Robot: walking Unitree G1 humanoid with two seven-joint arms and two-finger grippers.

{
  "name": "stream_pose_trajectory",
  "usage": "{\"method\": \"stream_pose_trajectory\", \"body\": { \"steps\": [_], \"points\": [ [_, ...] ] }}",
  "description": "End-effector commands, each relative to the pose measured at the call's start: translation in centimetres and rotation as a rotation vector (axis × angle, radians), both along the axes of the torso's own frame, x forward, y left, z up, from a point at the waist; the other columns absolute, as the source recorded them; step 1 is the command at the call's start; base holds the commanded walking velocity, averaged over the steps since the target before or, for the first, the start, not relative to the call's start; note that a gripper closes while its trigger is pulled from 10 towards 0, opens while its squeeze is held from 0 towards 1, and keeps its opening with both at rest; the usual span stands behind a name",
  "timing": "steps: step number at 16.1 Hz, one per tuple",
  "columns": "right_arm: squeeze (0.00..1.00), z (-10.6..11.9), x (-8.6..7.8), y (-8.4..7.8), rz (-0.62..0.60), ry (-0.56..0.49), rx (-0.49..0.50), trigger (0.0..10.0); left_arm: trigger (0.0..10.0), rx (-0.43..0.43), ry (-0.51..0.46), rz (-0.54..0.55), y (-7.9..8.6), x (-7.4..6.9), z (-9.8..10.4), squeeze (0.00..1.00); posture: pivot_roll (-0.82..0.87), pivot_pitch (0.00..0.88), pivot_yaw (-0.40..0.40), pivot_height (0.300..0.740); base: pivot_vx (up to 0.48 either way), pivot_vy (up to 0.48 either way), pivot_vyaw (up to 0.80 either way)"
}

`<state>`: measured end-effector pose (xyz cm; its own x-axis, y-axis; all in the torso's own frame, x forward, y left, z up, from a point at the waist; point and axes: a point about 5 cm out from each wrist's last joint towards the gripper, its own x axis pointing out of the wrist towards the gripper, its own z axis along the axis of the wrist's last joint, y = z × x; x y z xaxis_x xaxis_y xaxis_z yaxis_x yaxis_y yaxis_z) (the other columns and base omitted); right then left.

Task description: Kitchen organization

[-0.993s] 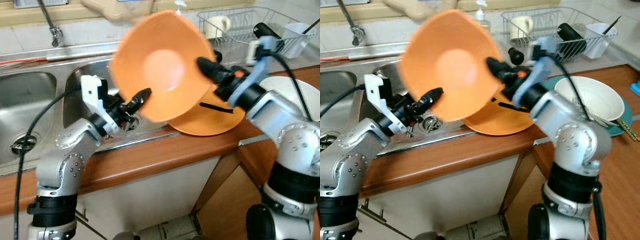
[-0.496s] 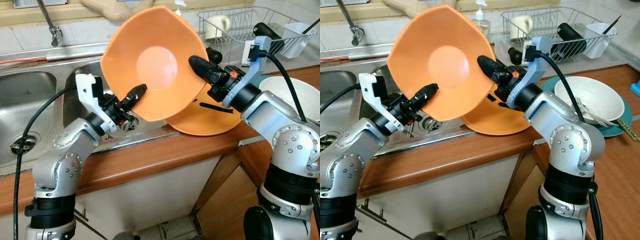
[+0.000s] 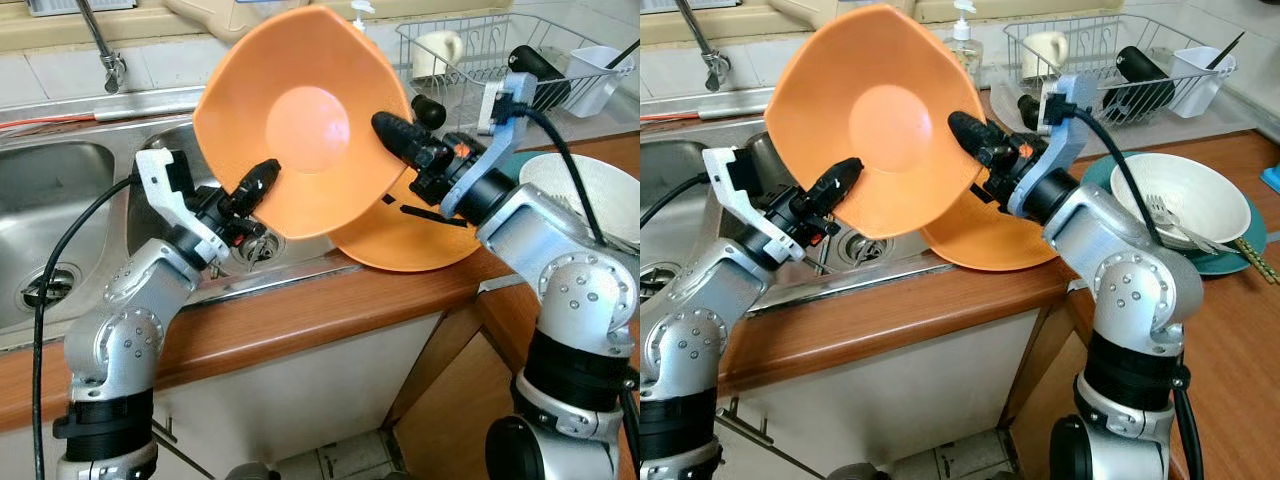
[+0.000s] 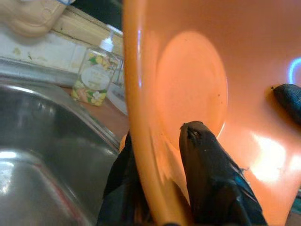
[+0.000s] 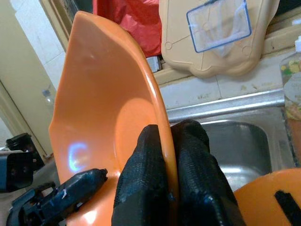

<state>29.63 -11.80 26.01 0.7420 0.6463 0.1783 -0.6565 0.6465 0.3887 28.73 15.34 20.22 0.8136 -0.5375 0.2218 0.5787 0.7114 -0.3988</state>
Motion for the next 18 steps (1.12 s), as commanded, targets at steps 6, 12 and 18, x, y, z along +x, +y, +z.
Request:
{"method": "stream_pose_trajectory", "body": {
  "steps": [6,12,18],
  "points": [
    [0.0,-0.7,-0.4,-0.7,-0.053,-0.011,0.1,0.0,0.0,0.006,0.009,0.011,0.3,-1.1,-0.3,0.0,-0.01,0.0,0.038,0.74,0.0,0.0,0.0],
    [0.0,-1.0,-0.3,-0.7,-0.066,-0.01,0.113,0.0,0.0,-0.003,-0.002,0.044,0.1,-1.0,0.1,0.0,-0.01,0.0,0.037,0.74,0.0,0.0,0.0],
    [0.0,-0.9,-0.3,-0.4,-0.061,-0.023,0.082,10.0,0.0,-0.022,-0.014,0.099,0.3,-0.7,0.4,0.0,0.0,0.0,0.038,0.74,0.0,0.0,0.0]
  ]
}}
